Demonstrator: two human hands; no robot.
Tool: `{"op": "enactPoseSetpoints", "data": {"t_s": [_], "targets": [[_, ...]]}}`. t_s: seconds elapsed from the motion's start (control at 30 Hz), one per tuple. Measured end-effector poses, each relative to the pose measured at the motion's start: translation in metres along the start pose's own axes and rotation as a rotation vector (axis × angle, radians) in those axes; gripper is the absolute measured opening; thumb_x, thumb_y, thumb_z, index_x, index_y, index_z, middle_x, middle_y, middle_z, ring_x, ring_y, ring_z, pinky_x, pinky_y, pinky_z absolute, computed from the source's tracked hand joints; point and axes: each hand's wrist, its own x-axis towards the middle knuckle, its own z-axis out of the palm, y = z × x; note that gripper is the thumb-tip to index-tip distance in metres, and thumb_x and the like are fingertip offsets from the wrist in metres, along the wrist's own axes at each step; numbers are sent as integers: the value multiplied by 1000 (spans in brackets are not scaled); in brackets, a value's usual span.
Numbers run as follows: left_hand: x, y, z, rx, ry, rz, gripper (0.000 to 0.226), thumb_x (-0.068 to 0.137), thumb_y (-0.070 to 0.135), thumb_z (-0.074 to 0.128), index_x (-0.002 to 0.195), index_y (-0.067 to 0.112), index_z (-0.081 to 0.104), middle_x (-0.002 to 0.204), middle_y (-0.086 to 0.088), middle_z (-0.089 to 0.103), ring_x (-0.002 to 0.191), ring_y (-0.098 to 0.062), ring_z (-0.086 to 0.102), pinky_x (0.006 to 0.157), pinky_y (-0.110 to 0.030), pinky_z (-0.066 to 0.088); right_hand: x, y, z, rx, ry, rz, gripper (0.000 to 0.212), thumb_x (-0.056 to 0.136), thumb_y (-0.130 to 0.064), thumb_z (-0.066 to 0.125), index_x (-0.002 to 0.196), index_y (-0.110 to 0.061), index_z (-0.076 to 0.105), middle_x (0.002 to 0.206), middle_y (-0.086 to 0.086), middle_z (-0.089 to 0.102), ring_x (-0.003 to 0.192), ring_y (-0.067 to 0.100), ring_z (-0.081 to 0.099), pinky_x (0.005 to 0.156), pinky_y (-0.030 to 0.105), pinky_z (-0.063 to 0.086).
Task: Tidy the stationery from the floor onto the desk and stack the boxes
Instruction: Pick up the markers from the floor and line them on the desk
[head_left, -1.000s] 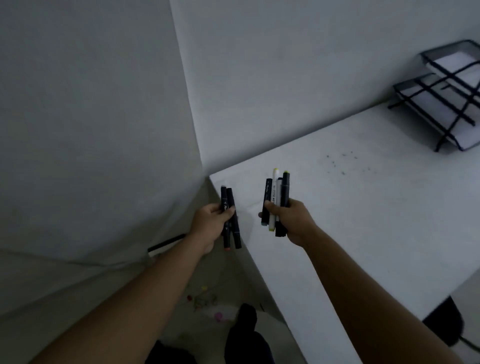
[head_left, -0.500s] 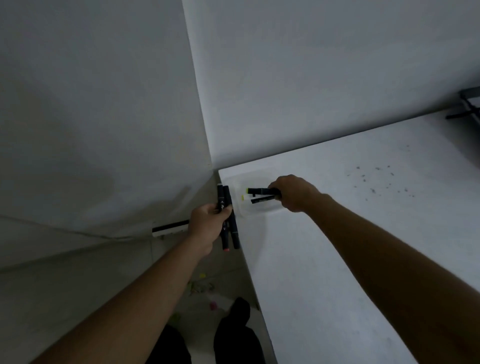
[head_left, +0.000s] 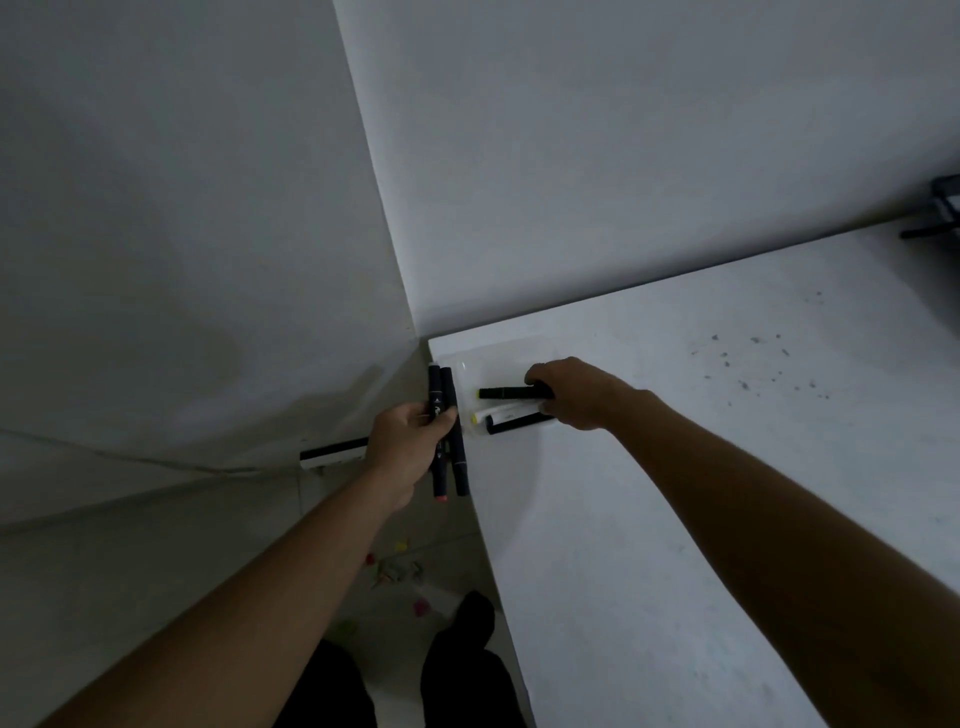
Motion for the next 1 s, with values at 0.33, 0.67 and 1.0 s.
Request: {"op": "enactPoseSetpoints", "data": {"t_s": [0.33,0.67,1.0], "targets": [[-2,9,9,80,18,78,19,85,23,70,99,11,66,100,-7,72,95,-24,68,89,-42,54,-1,9,-1,13,-14,-35,34,91,-22,56,124,-32,54,120,-2,61,111,21,53,94,35,30],[-6,10,13,108,8,87,28,87,23,68,110,8,64,103,-8,73,95,-22,68,89,-42,55,-10,6,2,266,-17,-56,42,80,-28,75,119,-20,60,106,-2,63,92,16,59,83,26,47],[-10,12,15,143,42,135,27,87,22,68,111,8,63,101,-2,69,88,-14,65,66,-21,47,-21,12,-2,301,35,-67,22,80,-19,71,102,-22,68,103,-1,66,97,17,62,87,30,49]]}}
